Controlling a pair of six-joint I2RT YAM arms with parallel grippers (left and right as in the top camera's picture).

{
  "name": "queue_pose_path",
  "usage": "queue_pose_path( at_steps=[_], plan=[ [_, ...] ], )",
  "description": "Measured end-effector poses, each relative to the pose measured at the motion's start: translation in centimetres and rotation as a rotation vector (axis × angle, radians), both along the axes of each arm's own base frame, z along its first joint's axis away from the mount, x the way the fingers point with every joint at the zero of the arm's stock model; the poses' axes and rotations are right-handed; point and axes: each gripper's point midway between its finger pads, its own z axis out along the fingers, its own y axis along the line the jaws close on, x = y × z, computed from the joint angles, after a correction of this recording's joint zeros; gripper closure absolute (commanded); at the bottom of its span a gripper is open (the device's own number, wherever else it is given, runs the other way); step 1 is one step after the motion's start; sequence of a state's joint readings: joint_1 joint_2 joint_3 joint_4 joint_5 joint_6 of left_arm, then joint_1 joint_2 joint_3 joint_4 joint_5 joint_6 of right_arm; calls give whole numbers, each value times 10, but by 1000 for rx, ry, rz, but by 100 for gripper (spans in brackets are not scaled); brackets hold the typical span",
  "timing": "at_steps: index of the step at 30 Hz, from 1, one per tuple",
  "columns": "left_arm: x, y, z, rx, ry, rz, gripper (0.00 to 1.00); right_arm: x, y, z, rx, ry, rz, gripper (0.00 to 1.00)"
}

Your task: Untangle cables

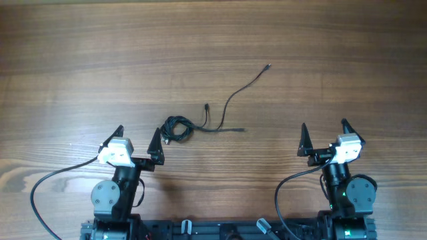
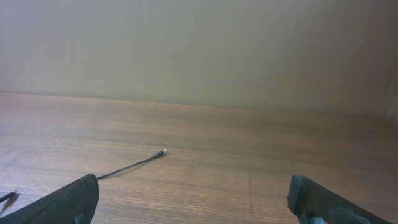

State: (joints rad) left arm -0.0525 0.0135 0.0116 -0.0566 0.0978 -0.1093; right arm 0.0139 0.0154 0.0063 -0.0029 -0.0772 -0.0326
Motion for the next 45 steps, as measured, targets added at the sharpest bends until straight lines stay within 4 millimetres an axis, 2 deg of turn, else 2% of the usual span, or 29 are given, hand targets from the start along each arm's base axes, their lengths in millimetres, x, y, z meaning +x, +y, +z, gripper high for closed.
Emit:
queue_pose_path(
  at_steps=[4, 9, 19, 22, 28, 31, 35, 39, 42, 45],
  plan=[
    [-1, -5, 5, -14, -16, -26, 0, 0, 0, 0, 0, 0, 0, 0],
    [-3, -7, 4, -96, 53, -34, 0, 0, 0, 0, 0, 0, 0, 0],
    [1, -8, 63, -159, 209, -21, 0, 0, 0, 0, 0, 0, 0, 0],
    [3, -9, 66, -159, 338, -12, 0, 0, 0, 0, 0, 0, 0, 0],
    [14, -16, 57, -145, 695, -1, 0, 0, 0, 0, 0, 0, 0, 0],
    [31, -35, 56, -132, 776, -61, 0, 0, 0, 0, 0, 0, 0, 0],
    [53, -84, 45, -137, 822, -237, 0, 0, 0, 0, 0, 0, 0, 0],
    [49, -133, 13, -165, 961, -426, 0, 0, 0, 0, 0, 0, 0, 0],
    [52, -160, -8, -183, 1025, -518, 0, 0, 0, 0, 0, 1, 0, 0],
    [52, -171, -30, -245, 1122, -488, 0, 0, 0, 0, 0, 0, 0, 0]
  ],
)
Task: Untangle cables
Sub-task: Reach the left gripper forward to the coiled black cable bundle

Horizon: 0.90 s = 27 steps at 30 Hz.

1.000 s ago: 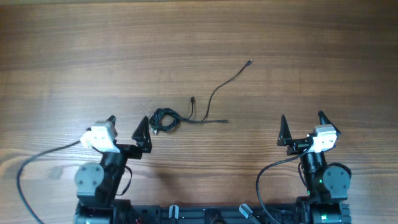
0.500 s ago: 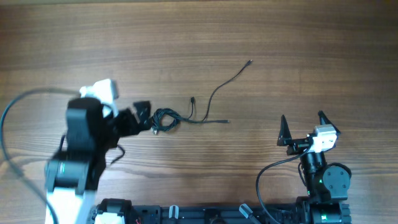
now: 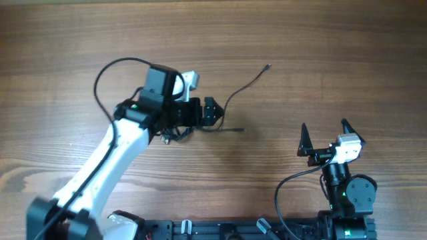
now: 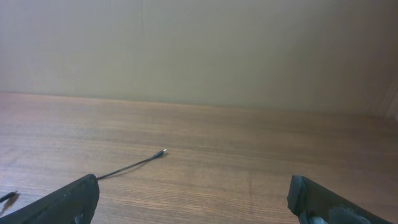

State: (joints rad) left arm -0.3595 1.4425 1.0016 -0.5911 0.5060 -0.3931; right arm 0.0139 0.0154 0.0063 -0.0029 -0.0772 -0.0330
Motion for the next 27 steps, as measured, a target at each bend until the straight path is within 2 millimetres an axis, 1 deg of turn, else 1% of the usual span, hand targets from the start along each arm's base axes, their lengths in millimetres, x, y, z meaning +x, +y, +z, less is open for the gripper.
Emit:
queue_pose_path(
  at_steps=[1, 2, 3, 6, 9, 11, 13, 18, 22, 27],
  plan=[
    [-1, 0, -4, 3, 27, 18, 2, 0, 0, 0, 0, 0, 0, 0],
    [-1, 6, -21, 28, 134, 122, 9, 0, 0, 0, 0, 0, 0, 0],
    [-4, 13, -30, 58, 202, 206, 17, 0, 0, 0, 0, 0, 0, 0],
    [-22, 42, -51, 169, 409, 481, 24, 0, 0, 0, 0, 0, 0, 0],
    [-29, 58, -58, 208, 512, 707, 24, 0, 0, 0, 0, 0, 0, 0],
    [-30, 63, -60, 209, 543, 800, 26, 0, 0, 0, 0, 0, 0, 0],
    [-29, 65, -60, 198, 572, 899, 30, 0, 0, 0, 0, 0, 0, 0],
    [-31, 71, -63, 216, 585, 1065, 35, 0, 0, 0, 0, 0, 0, 0],
    [-35, 79, -65, 263, 552, 1193, 35, 0, 0, 0, 0, 0, 0, 0],
    [-40, 84, -72, 292, 510, 1289, 35, 0, 0, 0, 0, 0, 0, 0]
  ],
)
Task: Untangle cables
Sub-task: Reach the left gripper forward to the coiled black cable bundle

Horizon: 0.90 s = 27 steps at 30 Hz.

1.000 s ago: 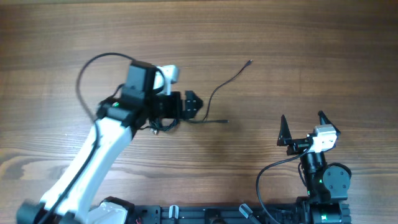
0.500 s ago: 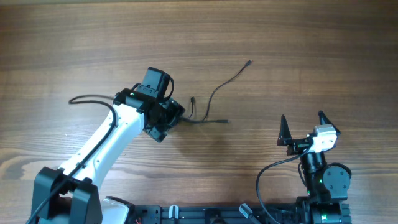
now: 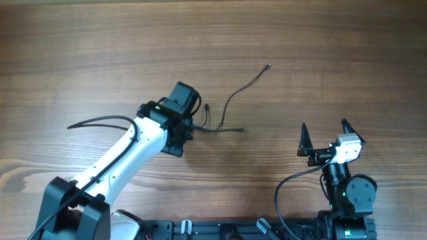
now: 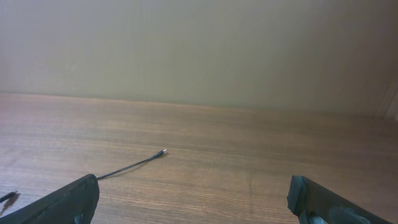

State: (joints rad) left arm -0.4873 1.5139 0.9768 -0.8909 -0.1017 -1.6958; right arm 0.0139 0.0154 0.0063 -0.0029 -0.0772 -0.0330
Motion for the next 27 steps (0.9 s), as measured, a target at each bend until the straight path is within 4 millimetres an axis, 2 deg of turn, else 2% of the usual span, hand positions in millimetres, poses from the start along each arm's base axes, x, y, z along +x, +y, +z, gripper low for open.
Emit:
queue_pose_path(
  at_steps=[9, 12, 14, 19, 24, 27],
  plan=[
    [11, 5, -21, 57, -30, 72, 35, 0, 0, 0, 0, 0, 0, 0],
    [20, 1, -30, 56, -45, 78, 44, 0, 0, 0, 0, 0, 0, 0],
    [21, -1, -37, 60, -42, 77, 46, 0, 0, 0, 0, 0, 0, 0],
    [15, -3, -47, 84, -8, 59, 51, 0, 0, 0, 0, 0, 0, 0],
    [9, 0, -49, 109, 16, 53, 56, 0, 0, 0, 0, 0, 0, 0],
    [10, 2, -48, 121, 10, 55, 65, 0, 0, 0, 0, 0, 0, 0]
  ],
)
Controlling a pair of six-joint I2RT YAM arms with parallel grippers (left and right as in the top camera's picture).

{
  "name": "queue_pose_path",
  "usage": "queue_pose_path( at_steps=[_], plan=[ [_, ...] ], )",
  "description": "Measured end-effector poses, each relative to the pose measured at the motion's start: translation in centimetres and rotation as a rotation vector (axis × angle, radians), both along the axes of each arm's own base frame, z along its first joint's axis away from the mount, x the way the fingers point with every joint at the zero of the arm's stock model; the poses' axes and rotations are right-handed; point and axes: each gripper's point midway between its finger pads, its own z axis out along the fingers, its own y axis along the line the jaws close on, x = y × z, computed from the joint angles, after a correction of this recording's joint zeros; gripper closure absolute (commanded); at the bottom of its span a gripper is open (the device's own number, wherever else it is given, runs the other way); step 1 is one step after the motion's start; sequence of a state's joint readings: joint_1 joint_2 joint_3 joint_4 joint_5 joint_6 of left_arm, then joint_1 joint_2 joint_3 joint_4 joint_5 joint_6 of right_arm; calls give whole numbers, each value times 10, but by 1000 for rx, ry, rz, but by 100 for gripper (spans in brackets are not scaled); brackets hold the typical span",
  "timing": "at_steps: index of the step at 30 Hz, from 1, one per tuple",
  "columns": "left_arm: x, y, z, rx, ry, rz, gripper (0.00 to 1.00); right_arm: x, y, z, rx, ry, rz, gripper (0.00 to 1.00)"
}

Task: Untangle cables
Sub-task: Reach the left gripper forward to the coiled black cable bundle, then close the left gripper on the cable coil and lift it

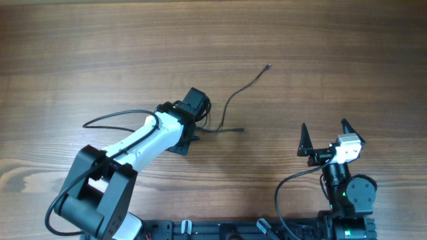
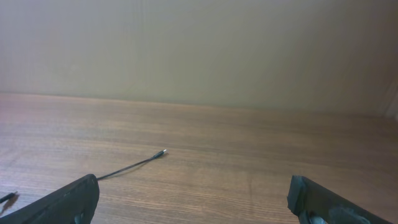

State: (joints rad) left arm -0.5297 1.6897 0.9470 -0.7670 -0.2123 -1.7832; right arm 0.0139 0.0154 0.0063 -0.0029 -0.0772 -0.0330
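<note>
A thin black cable (image 1: 230,100) runs from its plug at the far right (image 1: 268,67) down to a straight tail (image 1: 230,130). Its tangled coil lies hidden under my left gripper (image 1: 189,127), which points straight down over it. The fingers are covered by the wrist, so whether they are open or shut does not show. My right gripper (image 1: 325,139) stands open at the front right, holding nothing. In the right wrist view the cable's plug end (image 2: 163,152) lies on the wood between and beyond the two fingers (image 2: 68,202).
The wooden table (image 1: 333,53) carries nothing else. My left arm's white link (image 1: 143,141) slants from the front left base toward the middle. A pale wall (image 2: 199,50) rises behind the table's far edge.
My left gripper has shifted a little to the right and still points down over the coil. The arm's link now lies lower and flatter. The loose cable and my right arm have not moved.
Both arms were parked at the front, with the coil lying bare left of centre. Then my left arm was stretched out above the coil, gripper pointing right. After that the gripper stood pointing down on the coil, and it is there now, slightly further right.
</note>
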Motion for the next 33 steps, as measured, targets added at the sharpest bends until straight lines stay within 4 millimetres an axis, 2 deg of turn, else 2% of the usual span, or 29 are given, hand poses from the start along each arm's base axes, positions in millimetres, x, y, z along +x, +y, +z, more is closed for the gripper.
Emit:
queue_pose_path(
  at_steps=[5, 10, 19, 23, 27, 33],
  plan=[
    [1, 1, 0, 7, -5, 4, 77, 0, 0, 0, 0, 0, 0, 0],
    [1, 3, 1, 17, -8, 5, 96, 0, 0, 0, 0, 0, 0, 0],
    [3, 3, 1, 26, -13, -29, 96, 0, 0, 0, 0, 0, 0, 0],
    [14, -2, 3, 48, -31, -216, 96, 0, 0, 0, 0, 0, 0, 0],
    [21, -5, 11, 106, 0, -524, 96, 0, 0, 0, 0, 0, 0, 0],
    [35, -17, 48, 183, -45, -936, 96, 0, 0, 0, 0, 0, 0, 0]
  ],
)
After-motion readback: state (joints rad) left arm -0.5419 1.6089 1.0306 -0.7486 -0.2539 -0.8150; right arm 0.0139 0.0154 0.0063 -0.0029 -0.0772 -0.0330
